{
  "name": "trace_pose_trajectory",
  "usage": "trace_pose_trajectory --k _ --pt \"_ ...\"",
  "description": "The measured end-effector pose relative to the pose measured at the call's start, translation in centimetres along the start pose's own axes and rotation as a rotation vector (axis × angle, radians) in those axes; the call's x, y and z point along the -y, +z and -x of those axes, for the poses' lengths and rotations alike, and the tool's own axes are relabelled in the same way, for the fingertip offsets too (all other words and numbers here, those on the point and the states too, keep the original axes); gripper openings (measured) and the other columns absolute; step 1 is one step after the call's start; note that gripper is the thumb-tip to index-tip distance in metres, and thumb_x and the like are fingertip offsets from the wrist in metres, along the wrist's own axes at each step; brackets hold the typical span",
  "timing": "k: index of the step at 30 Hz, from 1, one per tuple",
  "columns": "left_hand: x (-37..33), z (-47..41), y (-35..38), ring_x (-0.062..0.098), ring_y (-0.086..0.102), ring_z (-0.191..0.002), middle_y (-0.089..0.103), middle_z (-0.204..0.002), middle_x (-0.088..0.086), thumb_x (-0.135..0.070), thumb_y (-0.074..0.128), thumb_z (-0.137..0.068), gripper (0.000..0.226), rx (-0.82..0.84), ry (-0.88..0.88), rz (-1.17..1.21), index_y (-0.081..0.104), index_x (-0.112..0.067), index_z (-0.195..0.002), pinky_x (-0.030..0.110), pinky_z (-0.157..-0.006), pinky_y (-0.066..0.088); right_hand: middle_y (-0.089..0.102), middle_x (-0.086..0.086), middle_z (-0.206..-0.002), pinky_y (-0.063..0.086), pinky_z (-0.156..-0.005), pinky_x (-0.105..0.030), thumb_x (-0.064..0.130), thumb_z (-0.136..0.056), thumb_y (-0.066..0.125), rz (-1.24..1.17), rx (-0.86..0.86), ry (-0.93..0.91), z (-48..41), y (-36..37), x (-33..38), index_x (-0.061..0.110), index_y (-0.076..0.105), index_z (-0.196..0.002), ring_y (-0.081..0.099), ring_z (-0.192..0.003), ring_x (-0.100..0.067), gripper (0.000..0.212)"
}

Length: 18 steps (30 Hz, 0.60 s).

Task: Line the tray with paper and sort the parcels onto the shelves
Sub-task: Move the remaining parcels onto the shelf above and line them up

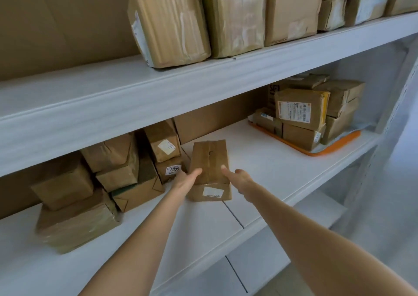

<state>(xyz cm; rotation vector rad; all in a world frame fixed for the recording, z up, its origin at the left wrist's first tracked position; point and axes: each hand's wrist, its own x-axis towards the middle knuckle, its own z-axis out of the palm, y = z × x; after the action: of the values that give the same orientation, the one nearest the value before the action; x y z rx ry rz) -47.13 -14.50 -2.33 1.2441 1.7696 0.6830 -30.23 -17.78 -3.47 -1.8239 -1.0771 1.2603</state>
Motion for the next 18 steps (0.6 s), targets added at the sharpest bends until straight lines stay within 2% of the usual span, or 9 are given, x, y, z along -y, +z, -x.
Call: trace_pose_trajectory --k 3,6,9,11,12,14,16,18 --pt "1.0 -2.8 -0.2 0.03 0.041 -0.132 0.042 -0.146 0.01 -0.063 0.062 -0.077 0.09 0.086 -0.07 0.056 0.033 -0.012 -0.145 0.044 -0.111 0.032 0.056 -0.01 -0.129 0.044 -0.087 -0.034 0.062 -0.09 0.048 -0.091 0.019 0.033 -1.6 1.4 -0.6 0.004 0.047 -0.135 0.053 -0.106 -0.023 0.073" --pt "2.0 -4.6 0.4 0.027 0.059 -0.11 0.063 -0.12 0.009 -0.058 0.066 -0.077 0.071 0.196 -0.126 0.198 0.052 -0.013 -0.13 0.045 -0.101 0.044 0.062 -0.015 -0.122 0.051 -0.094 -0.041 0.058 -0.094 0.046 -0.109 0.014 0.087 -2.9 2.1 -1.3 0.002 0.052 -0.129 0.061 -0.104 -0.027 0.066" --pt "2.3 -5.5 0.9 0.025 0.064 -0.095 0.068 -0.102 0.008 -0.055 0.067 -0.078 0.056 0.244 -0.143 0.227 0.058 -0.017 -0.118 0.043 -0.094 0.05 0.064 -0.017 -0.118 0.049 -0.095 -0.04 0.056 -0.094 0.047 -0.122 0.016 0.131 -3.1 2.1 -1.6 0.005 0.059 -0.117 0.062 -0.097 -0.026 0.057" --pt "1.9 -5.6 1.0 0.023 0.065 -0.088 0.069 -0.094 0.006 -0.052 0.07 -0.077 0.053 0.273 -0.145 0.238 0.059 -0.017 -0.115 0.038 -0.084 0.053 0.067 -0.011 -0.107 0.053 -0.083 -0.035 0.054 -0.092 0.054 -0.185 0.042 0.146 -2.8 1.7 -1.6 0.007 0.061 -0.109 0.065 -0.089 -0.022 0.051" --pt "1.7 -5.6 1.0 0.023 0.066 -0.087 0.068 -0.093 0.006 -0.05 0.072 -0.076 0.053 0.291 -0.148 0.25 0.058 -0.017 -0.115 0.037 -0.08 0.054 0.068 -0.007 -0.098 0.054 -0.071 -0.03 0.053 -0.091 0.058 -0.227 0.052 0.155 -2.6 1.4 -1.7 0.008 0.062 -0.108 0.064 -0.081 -0.019 0.048" --pt "1.3 -5.5 1.1 0.025 0.066 -0.092 0.068 -0.102 0.008 -0.045 0.078 -0.072 0.06 0.302 -0.135 0.269 0.054 -0.016 -0.12 0.04 -0.083 0.054 0.066 -0.002 -0.086 0.048 -0.055 -0.025 0.049 -0.088 0.064 -0.295 0.065 0.172 -2.2 0.8 -1.8 0.011 0.063 -0.103 0.063 -0.071 -0.015 0.041" --pt "0.9 -5.3 1.6 0.027 0.065 -0.098 0.066 -0.112 0.01 -0.039 0.082 -0.069 0.071 0.326 -0.096 0.302 0.05 -0.014 -0.128 0.043 -0.088 0.054 0.066 -0.001 -0.087 0.048 -0.054 -0.024 0.044 -0.086 0.069 -0.349 0.054 0.171 -1.9 0.0 -2.0 0.015 0.061 -0.097 0.064 -0.072 -0.014 0.033" --pt "0.5 -4.8 2.1 0.026 0.065 -0.101 0.065 -0.116 0.01 -0.035 0.084 -0.067 0.078 0.365 -0.046 0.33 0.048 -0.015 -0.133 0.041 -0.087 0.054 0.065 -0.003 -0.095 0.052 -0.065 -0.027 0.039 -0.085 0.071 -0.385 0.031 0.149 -1.6 -1.1 -2.2 0.015 0.057 -0.103 0.064 -0.081 -0.017 0.034"
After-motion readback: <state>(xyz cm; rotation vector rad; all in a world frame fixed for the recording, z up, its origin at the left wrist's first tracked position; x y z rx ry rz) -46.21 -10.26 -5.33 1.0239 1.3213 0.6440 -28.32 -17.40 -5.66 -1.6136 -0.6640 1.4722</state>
